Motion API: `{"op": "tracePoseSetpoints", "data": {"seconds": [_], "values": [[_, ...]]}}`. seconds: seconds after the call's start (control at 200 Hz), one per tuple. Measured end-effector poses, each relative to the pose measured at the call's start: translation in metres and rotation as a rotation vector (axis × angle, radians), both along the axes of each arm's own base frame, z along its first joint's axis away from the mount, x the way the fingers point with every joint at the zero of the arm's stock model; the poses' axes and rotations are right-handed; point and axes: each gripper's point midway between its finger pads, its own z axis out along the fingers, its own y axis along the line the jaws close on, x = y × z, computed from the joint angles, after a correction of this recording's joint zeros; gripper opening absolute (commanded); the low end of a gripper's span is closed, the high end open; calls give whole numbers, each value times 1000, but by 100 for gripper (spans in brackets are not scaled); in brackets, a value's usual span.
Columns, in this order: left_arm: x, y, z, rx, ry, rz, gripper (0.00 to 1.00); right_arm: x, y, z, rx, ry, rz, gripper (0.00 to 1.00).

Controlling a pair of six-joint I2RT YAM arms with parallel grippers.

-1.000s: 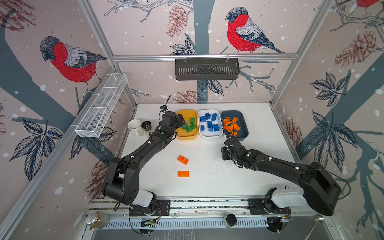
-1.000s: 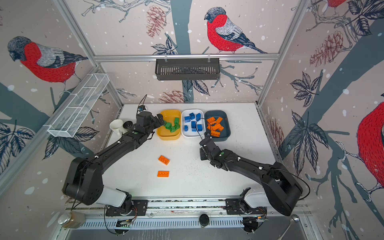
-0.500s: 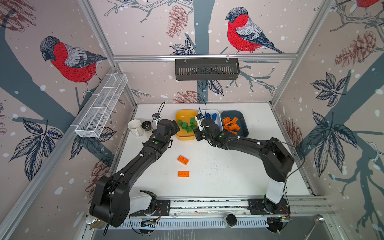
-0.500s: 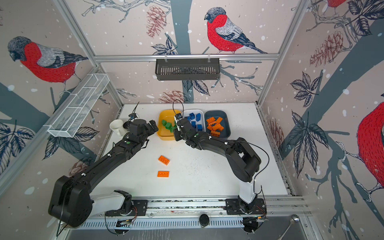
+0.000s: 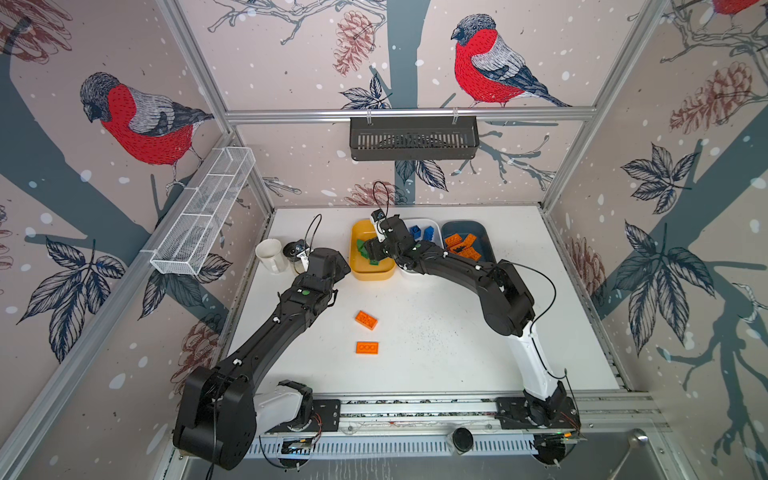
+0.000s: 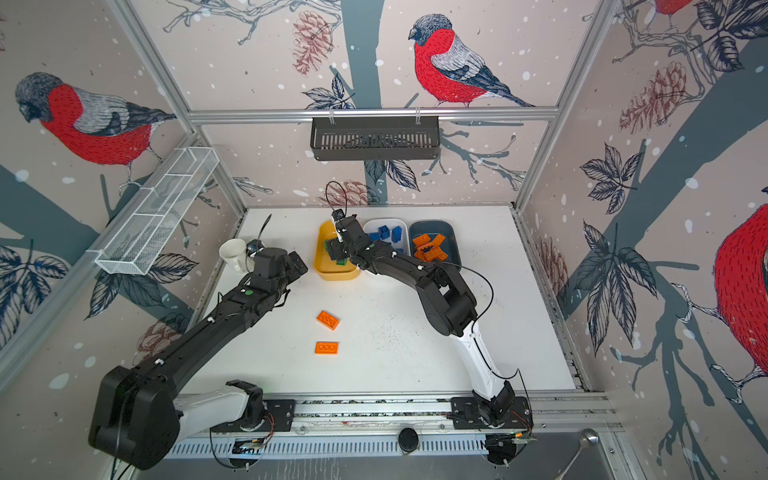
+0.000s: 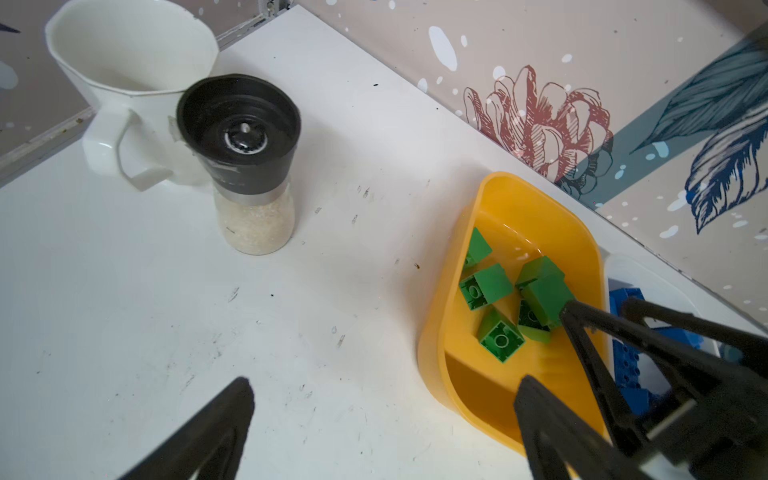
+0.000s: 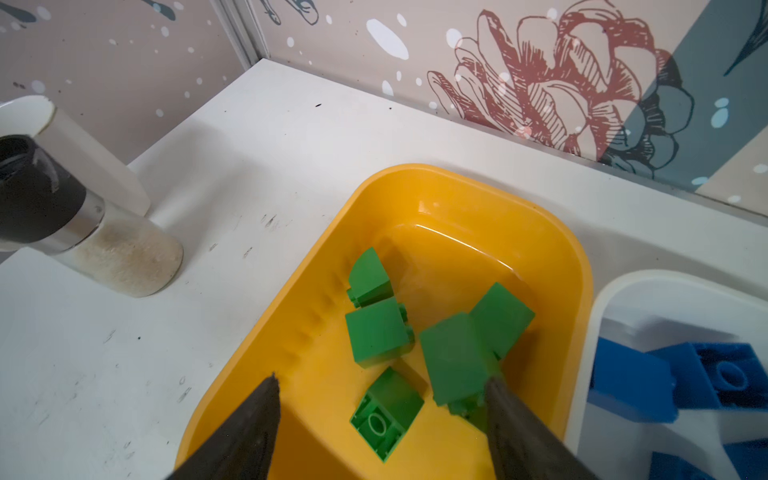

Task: Sort the legos into containers by color
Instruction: 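Carry the green brick with the right gripper into the yellow tray and release, then lower the right gripper onto an orange brick on the table and grasp it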

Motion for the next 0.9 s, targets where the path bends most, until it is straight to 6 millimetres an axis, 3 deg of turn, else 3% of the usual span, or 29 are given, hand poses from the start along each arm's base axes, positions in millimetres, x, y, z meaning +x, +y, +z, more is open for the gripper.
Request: {"op": "tracePoseSetpoints", "data": {"seconds": [0.2, 0.44, 0.56, 0.695, 0.9], "values": [[-4, 16, -4, -19, 9, 35, 98, -52, -4, -1, -35, 10, 177, 90], [-10, 33, -7, -22, 19, 78, 98, -143, 6, -34, -134, 34, 398, 91], [-12, 37, -11, -23, 25, 88, 98, -177, 15, -48, -173, 40, 477, 89], [-13, 35, -17, -37, 37, 80, 98, -195, 22, -68, -218, 58, 526, 87], [-8, 29, -25, -74, 52, 57, 98, -199, 25, -82, -253, 82, 531, 84]]}}
